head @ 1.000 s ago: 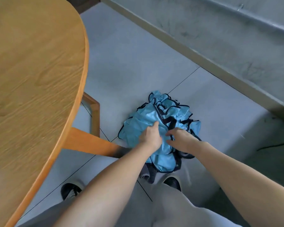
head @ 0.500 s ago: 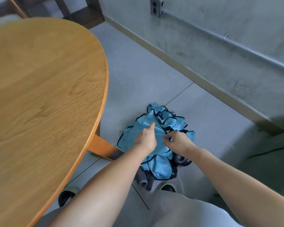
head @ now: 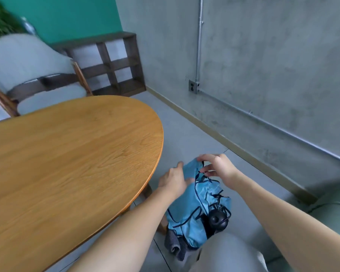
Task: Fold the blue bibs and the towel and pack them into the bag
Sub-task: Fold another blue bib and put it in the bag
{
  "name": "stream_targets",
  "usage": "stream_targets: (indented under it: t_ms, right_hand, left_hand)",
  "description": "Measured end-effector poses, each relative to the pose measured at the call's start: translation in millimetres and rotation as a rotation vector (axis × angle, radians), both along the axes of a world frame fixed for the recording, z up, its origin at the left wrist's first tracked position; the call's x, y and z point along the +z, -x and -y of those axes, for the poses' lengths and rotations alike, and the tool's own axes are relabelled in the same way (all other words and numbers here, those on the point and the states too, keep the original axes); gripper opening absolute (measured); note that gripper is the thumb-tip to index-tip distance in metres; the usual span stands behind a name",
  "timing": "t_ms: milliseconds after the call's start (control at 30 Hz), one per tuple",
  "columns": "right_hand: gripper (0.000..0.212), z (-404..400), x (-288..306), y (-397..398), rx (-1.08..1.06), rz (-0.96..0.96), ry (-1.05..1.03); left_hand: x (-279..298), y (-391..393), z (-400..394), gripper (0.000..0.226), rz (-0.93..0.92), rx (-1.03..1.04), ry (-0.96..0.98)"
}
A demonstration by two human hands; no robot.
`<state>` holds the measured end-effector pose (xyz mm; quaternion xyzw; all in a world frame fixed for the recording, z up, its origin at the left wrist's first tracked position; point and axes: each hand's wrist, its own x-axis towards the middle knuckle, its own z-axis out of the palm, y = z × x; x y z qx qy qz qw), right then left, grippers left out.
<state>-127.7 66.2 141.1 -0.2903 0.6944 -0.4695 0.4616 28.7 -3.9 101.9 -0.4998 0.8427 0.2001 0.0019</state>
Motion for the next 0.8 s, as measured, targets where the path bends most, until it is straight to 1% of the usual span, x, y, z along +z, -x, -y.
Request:
stream_targets:
  t_ms: [133,233,333,400,433,500,600,700,800]
  right_hand:
    - [0.026,-5,58,-1,-0.024,0.09,0.127]
    - [0.023,-11,106,-5,-0.022,0.15,0.223]
    - [0.029,-18,154,-8,-0.043,0.201,0.325]
    - [0.028,-23,190,-10,-0.042,0.203,0.365]
    - [0.027,-26,208,-12,-0.034,0.19,0.376]
    - [0.024,-32,250,-18,-0.019,0.158,0.418]
    - [0.018,-43,315,-31,0.001,0.127,0.518]
    - [0.018,-53,379,-48,0.04,0.088,0.619]
    - [0.023,-54,439,-65,0.064,0.071,0.736]
  left_hand:
    - [38,-11,-10,0.066,-0.065,0.022,0.053]
    - [68,-14,-17,0.063,-0.165,0.057,0.074]
    - [100,-10,-24,0.065,-0.292,0.092,0.034]
    - [121,-5,-31,0.063,-0.366,0.123,-0.011]
    - [133,-3,-34,0.061,-0.394,0.145,-0.001]
    - [157,0,-37,0.054,-0.444,0.172,0.031]
    - [199,-1,-34,0.029,-0.483,0.183,0.11]
    - [252,-15,-23,0.027,-0.593,0.225,0.221]
    - [332,-53,-10,0.028,-0.716,0.275,0.335]
